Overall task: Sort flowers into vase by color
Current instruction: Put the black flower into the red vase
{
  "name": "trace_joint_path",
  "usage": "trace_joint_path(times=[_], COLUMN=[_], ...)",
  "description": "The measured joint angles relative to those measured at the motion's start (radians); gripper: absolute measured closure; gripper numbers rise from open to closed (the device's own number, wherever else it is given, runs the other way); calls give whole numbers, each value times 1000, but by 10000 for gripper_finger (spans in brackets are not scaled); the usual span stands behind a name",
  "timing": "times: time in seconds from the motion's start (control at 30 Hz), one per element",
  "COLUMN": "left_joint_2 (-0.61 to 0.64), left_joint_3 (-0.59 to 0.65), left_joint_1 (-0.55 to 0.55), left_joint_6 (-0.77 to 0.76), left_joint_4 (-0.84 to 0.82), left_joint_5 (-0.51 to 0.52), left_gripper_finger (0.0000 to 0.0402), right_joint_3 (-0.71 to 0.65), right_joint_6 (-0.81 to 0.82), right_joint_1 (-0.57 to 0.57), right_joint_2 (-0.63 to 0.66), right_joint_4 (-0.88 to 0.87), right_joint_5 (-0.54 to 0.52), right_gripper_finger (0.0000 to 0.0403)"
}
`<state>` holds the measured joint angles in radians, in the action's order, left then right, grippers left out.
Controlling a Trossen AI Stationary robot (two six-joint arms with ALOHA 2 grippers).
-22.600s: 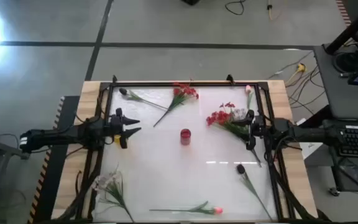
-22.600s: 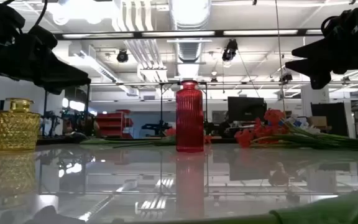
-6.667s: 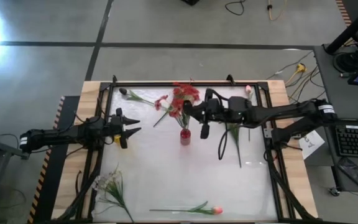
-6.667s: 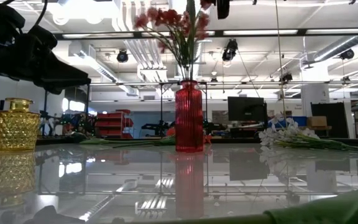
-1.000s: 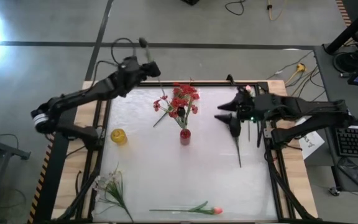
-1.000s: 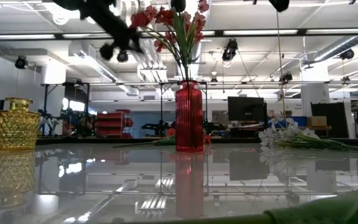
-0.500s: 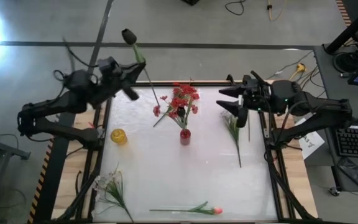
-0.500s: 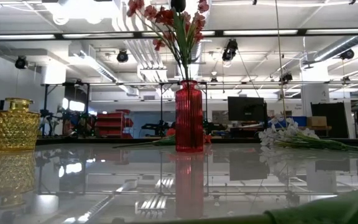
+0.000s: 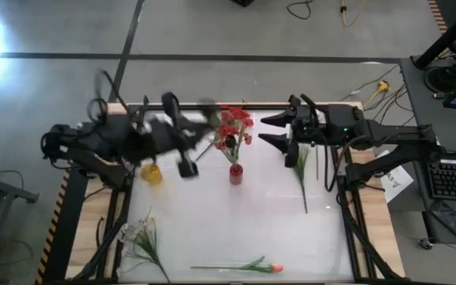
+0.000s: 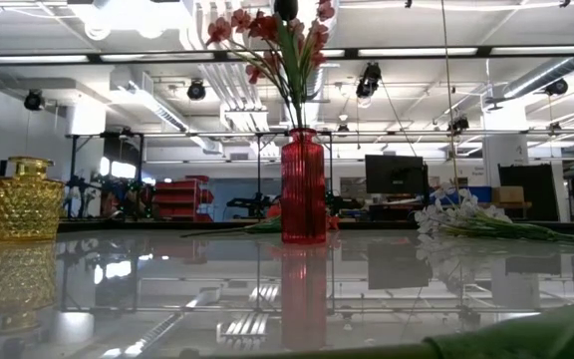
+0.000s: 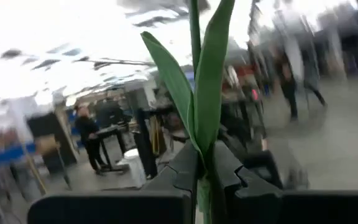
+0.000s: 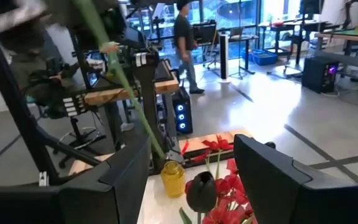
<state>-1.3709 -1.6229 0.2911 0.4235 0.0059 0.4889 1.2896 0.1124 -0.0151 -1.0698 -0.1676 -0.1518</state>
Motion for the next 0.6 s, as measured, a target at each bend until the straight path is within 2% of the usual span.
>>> trace_joint_path(times=[0.1,0.2,0.3,0.43,0.6], left_joint_2=[-93,-168,-211,-244,-287], left_joint_3=[-79,-174,-235,-235,-159], left_joint_1=[49,77,81,81,83], left_joint_6=[70,47,18,-56,-121], left_joint_4=[-53,-63,-109,-124,20], left_joint_5=[37,102,115,122,169], left_gripper_finger=[401,401,401,401,401], right_joint_3=[0,0,1,1,1], right_joint_6=[-9,-27,-46,-56,-60], right_joint_1=[0,0,0,0,0], right_joint_2=[11,38,71,111,170], right_joint_4=[-11,-15,-14,-31,-109], right_joint_5=[3,2,2,2,2], right_gripper_finger=[181,181,181,181,182])
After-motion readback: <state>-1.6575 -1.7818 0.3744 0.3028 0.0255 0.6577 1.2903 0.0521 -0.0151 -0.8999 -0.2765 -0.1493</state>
